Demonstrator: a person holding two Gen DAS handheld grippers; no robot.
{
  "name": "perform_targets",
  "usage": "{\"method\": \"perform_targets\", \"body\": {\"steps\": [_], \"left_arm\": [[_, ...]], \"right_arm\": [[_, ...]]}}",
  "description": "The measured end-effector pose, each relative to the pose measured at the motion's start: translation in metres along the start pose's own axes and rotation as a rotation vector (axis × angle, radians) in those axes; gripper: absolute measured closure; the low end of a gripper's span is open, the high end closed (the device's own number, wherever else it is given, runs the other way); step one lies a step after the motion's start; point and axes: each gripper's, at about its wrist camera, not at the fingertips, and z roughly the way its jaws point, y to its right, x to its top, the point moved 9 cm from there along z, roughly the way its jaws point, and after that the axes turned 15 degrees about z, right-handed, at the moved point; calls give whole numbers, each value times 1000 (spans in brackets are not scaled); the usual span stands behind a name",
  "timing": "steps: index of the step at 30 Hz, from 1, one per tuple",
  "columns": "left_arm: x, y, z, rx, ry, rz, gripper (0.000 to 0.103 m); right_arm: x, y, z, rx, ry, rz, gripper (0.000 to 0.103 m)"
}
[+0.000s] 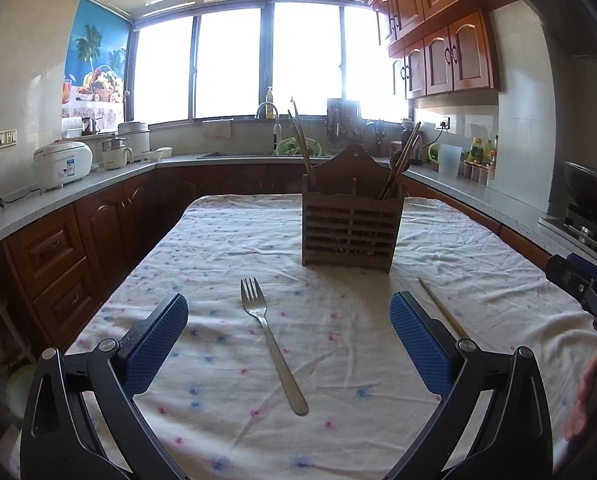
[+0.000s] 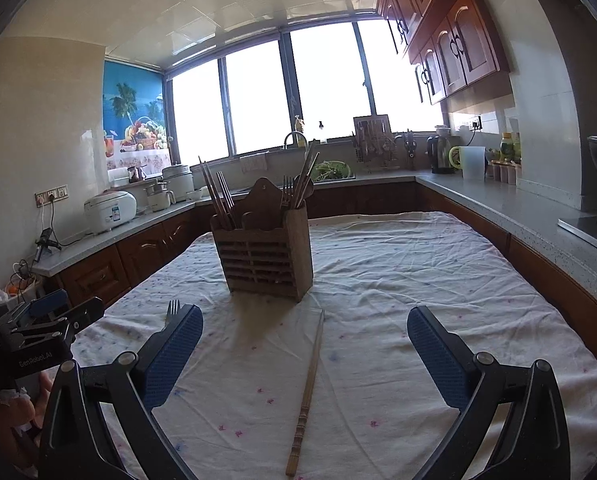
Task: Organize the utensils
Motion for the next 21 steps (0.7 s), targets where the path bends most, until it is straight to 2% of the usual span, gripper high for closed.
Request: {"method": "perform_targets", "body": {"steps": [21], "left_arm": [[-3,8,-3,11,-30,30,0]], "right_arm": [[-17,0,-2,-5,-22,-40,0]]}}
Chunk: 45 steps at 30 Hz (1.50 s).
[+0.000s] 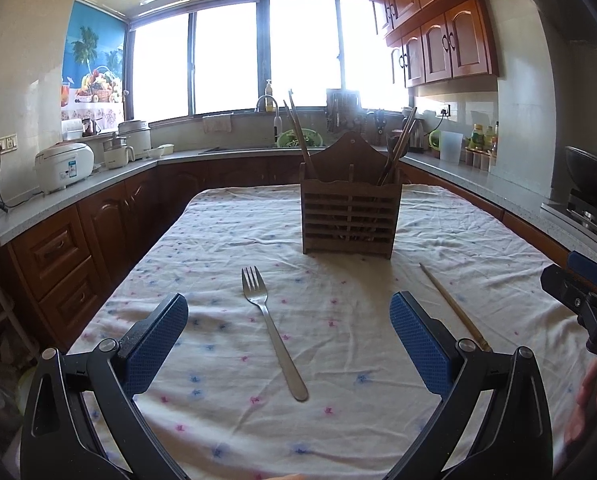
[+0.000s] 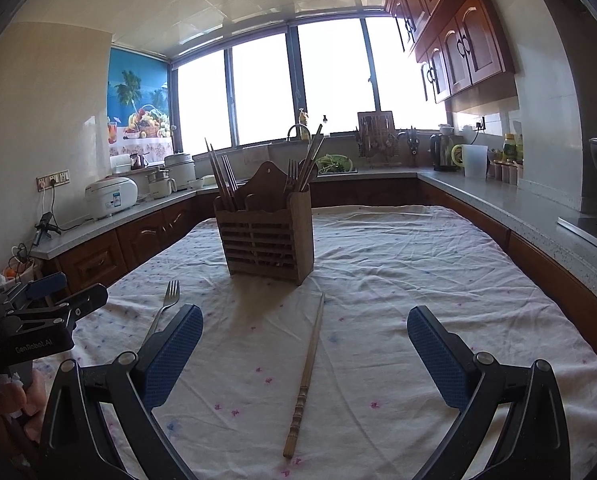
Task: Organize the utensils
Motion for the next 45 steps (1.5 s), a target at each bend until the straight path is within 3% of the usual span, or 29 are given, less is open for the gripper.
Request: {"method": "perform_targets", "body": {"steps": [45], "left_arm": [[3,-3,-5,28,16,14,0]], "right_arm": [[0,-7,1,27,-1,-19,0]]}}
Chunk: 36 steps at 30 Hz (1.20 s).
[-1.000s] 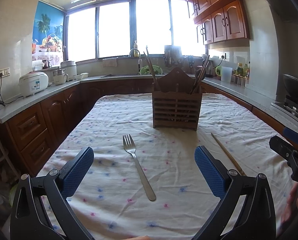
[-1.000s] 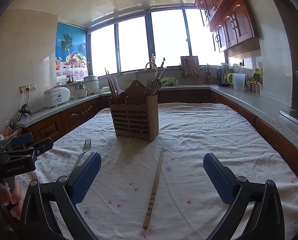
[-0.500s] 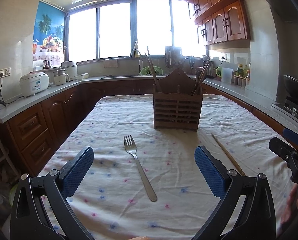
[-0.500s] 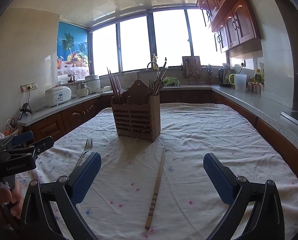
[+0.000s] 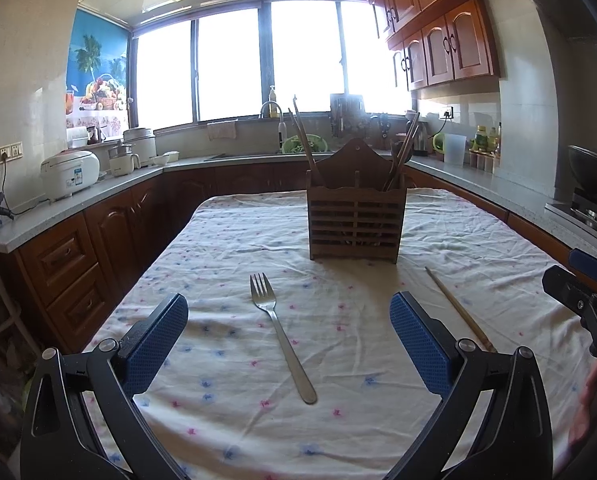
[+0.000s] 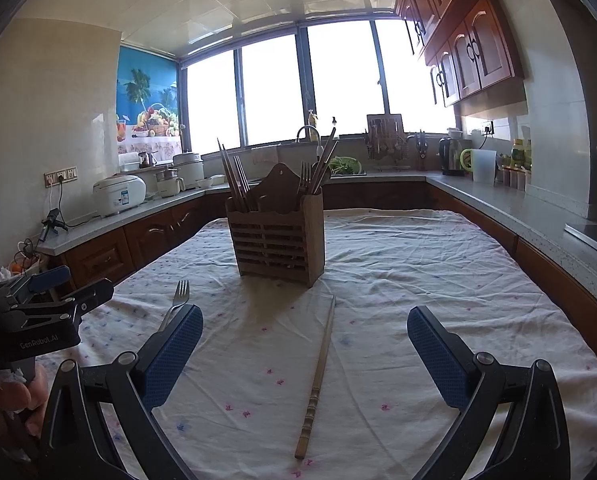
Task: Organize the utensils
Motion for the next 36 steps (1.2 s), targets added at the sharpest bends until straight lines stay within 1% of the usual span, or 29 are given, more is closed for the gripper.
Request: {"method": "perform_targets", "body": {"steps": [36], "left_arm": [[3,2,4,-13,-3,2,0]], "right_arm": [[8,1,0,5,-3,17,0]]}}
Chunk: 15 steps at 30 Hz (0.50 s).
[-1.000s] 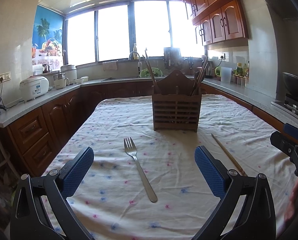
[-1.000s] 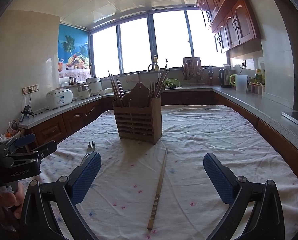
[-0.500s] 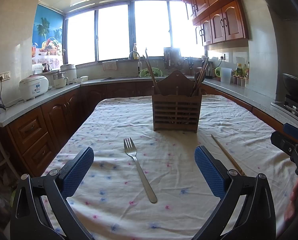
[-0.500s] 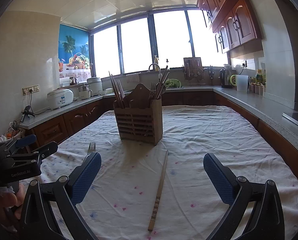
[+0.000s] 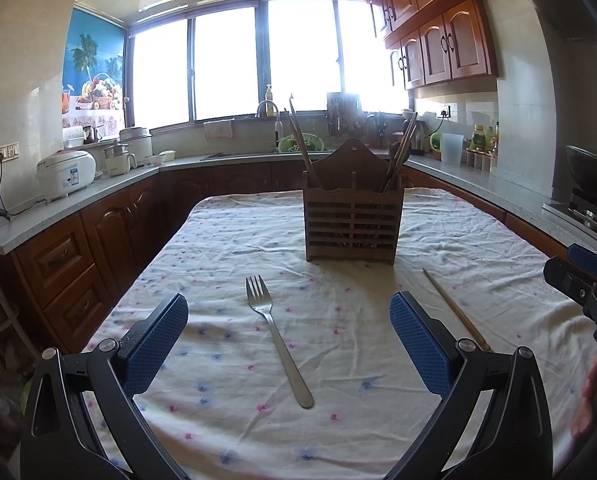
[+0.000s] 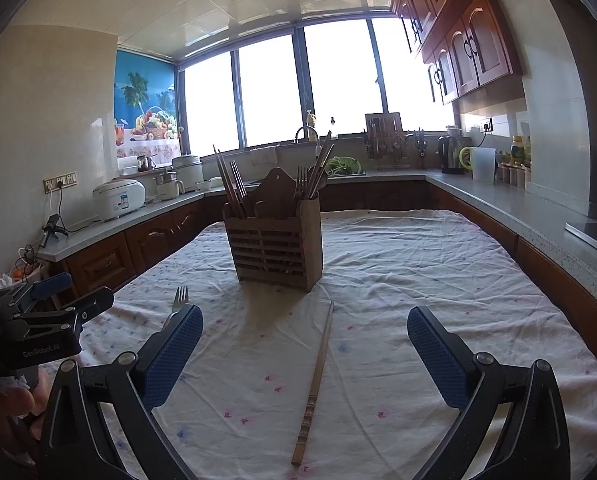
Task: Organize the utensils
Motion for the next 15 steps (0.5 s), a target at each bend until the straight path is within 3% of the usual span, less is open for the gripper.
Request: {"method": "perform_targets", "body": {"steps": [15], "left_arm": [[1,3,6,-25,-10,-8,0]], "right_arm": [[0,7,5,-3,-14,9,0]]}}
